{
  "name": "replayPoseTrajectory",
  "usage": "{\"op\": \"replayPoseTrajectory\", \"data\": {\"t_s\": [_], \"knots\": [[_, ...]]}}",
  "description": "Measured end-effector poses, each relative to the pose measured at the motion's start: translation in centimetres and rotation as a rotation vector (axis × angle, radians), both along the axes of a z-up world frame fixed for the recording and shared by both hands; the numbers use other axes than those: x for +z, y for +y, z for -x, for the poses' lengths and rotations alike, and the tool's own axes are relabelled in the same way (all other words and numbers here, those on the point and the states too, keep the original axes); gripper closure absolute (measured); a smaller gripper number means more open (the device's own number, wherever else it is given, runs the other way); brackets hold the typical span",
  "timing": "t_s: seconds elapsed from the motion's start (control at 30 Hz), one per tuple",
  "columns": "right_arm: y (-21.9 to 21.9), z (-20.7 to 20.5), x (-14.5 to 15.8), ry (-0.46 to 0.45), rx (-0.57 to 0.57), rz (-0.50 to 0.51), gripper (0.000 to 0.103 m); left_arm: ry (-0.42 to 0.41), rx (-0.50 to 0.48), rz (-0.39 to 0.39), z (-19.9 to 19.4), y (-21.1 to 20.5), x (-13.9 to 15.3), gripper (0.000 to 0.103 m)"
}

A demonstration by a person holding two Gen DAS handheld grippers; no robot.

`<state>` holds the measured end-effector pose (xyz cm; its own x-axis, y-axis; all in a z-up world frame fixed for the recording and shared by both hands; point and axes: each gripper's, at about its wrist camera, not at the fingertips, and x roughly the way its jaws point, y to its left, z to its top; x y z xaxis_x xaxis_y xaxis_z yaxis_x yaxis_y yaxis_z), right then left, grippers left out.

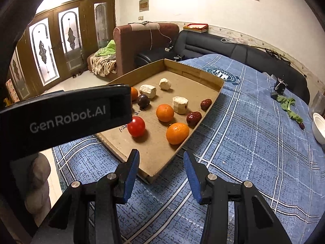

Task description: Organize fruits

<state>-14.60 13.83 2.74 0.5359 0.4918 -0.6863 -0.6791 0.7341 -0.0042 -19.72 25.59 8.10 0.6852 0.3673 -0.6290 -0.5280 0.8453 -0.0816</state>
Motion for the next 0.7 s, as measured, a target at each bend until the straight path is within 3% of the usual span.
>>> {"op": "replayPoseTrajectory", "data": {"t_s": [0.7], "knots": [[-5.5,-0.6,2.1,-0.024,-0.074,-0.092,0.053,-0.011,-0.072,-0.113,-1.6,-6.2,2.6,0.000]]}}
